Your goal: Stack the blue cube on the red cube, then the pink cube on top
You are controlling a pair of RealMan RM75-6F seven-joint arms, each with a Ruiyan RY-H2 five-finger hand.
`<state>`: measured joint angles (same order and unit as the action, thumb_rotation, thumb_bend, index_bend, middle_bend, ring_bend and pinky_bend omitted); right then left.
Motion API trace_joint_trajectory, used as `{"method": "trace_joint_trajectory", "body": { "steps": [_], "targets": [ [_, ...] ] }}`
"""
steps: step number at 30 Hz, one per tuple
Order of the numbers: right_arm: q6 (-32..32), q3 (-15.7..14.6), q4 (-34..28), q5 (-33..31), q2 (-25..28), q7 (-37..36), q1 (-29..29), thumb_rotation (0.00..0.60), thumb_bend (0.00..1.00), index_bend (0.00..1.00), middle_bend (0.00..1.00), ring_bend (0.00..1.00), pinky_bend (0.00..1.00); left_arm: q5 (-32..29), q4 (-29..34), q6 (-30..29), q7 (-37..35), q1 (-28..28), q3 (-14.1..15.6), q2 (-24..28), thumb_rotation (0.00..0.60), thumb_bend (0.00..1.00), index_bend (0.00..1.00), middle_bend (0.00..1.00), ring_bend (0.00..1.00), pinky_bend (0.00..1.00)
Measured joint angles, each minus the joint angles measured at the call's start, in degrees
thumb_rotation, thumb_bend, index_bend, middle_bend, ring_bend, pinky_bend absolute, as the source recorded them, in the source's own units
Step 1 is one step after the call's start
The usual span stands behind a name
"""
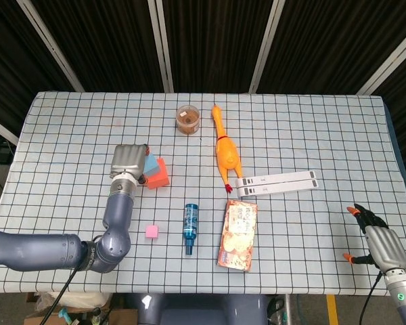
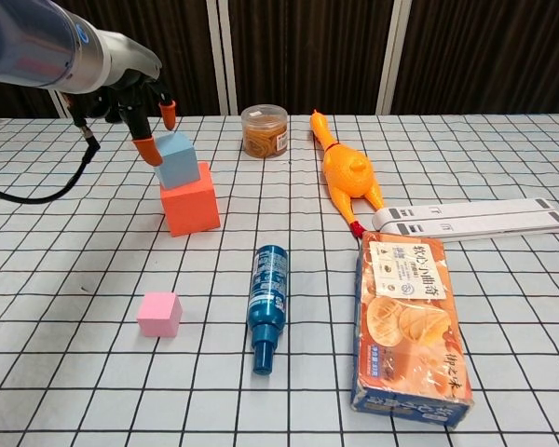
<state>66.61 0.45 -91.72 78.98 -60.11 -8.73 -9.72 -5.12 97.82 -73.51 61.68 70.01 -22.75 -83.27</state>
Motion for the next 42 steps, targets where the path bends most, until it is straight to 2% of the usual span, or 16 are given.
{"method": "trace_joint_trajectory", "body": {
  "steps": [12, 18, 42],
  "targets": [
    [-0.08, 0.01, 0.08, -0.03, -0.02, -0.16, -0.01, 0.600, 0.04, 0.11, 0.04, 0.07, 0.13, 1.53, -0.94, -1.43, -0.46, -0.34, 0.15, -0.26, 0.600, 0.22, 0.26, 0.93, 0.78, 0.79],
    [-0.31, -0.06, 0.02, 0.13, 0.06, -0.52, -0.08, 0.600, 0.04, 0.11, 0.04, 0.07, 0.13, 2.19, -1.04, -2.50, -0.91, -0.94, 0.12, -0.14, 0.600, 0.22, 0.30, 0.93, 0.78, 0.79],
    [-1.14, -0.29, 0.44, 0.23, -0.01, -0.94, -0.39, 0.600, 0.04, 0.11, 0.04, 0.07, 0.13, 3.58, -5.29, -5.10, 0.80, -1.76, 0.75, -5.56, 0.600, 0.22, 0.31, 0.94, 0.79, 0.80]
  ]
}}
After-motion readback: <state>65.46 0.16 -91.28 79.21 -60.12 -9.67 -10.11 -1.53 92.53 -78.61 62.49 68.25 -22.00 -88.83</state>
